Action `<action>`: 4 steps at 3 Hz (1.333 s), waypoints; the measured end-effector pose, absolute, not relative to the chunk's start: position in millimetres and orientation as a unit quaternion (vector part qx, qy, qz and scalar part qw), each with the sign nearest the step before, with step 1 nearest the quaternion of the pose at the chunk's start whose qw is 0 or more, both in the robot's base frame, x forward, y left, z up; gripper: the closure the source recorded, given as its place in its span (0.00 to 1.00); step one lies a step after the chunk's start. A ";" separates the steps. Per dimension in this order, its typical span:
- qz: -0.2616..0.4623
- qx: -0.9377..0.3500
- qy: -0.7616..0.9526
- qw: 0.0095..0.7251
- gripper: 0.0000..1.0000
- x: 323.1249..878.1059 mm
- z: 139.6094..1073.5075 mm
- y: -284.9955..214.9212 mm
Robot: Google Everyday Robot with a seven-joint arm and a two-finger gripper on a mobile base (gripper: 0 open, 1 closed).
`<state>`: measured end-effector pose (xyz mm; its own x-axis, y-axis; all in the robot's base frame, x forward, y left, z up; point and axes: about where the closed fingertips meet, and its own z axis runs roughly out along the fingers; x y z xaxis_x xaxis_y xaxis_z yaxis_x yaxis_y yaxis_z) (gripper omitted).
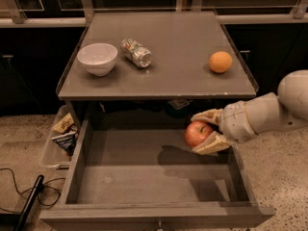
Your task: Place apple into top drawer
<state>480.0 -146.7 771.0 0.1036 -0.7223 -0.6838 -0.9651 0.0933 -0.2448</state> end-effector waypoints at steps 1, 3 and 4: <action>0.160 -0.646 0.669 0.331 1.00 508.3 735.0 -140.5; 0.150 -0.643 0.686 0.307 1.00 525.0 706.8 -134.7; 0.200 -0.630 0.693 0.289 1.00 517.3 663.5 -113.2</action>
Offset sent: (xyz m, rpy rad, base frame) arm 0.0629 0.0119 -0.0952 -0.1496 0.0997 -0.0974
